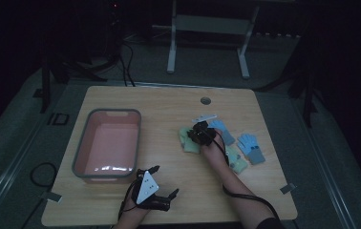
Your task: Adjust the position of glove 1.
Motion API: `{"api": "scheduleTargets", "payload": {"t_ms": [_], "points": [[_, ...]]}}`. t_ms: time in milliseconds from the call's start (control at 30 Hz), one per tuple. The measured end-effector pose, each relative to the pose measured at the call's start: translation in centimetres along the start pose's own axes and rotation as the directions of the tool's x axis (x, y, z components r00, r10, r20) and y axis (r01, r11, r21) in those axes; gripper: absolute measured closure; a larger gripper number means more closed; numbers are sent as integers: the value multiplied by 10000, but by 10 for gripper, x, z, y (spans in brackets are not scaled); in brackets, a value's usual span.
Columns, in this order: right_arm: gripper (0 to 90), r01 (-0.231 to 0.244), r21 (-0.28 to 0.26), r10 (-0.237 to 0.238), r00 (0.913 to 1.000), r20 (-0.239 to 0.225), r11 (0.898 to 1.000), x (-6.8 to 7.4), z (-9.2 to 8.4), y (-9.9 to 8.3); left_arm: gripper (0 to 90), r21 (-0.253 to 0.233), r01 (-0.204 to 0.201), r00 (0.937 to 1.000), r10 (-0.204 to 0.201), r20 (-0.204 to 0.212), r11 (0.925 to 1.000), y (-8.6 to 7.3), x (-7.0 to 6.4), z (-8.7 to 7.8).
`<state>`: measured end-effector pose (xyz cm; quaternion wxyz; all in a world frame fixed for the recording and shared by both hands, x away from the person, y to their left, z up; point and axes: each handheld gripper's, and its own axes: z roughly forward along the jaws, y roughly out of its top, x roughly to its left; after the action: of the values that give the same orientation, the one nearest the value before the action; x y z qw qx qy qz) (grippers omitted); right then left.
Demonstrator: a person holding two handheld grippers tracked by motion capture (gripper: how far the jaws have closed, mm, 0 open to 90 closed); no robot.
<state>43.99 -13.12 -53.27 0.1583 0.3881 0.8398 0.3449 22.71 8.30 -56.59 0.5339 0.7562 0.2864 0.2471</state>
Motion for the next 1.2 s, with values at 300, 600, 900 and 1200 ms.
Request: {"api": "scheduleTargets", "payload": {"t_ms": [300, 600, 900, 1200], "points": [[849, -581, -639, 610, 9971, 448, 9963, 23, -60, 6, 12, -33, -19, 10000, 19, -14, 10000, 0, 0, 0], [849, -1024, -953, 1098, 9910, 763, 9902, 45, -109, -11, 12, -45, 61, 9999, -60, 101, 10000, 0, 0, 1], [843, -1276, -571, 1336, 9840, 1176, 9902, 61, -113, -47, 12, -43, 11, 9999, -10, 138, 10000, 1, 0, 2], [836, -1554, 308, 1504, 9806, 1258, 9874, 61, -83, -74, 12, -31, -14, 9998, 15, 212, 10000, 1, -1, 2]]}}
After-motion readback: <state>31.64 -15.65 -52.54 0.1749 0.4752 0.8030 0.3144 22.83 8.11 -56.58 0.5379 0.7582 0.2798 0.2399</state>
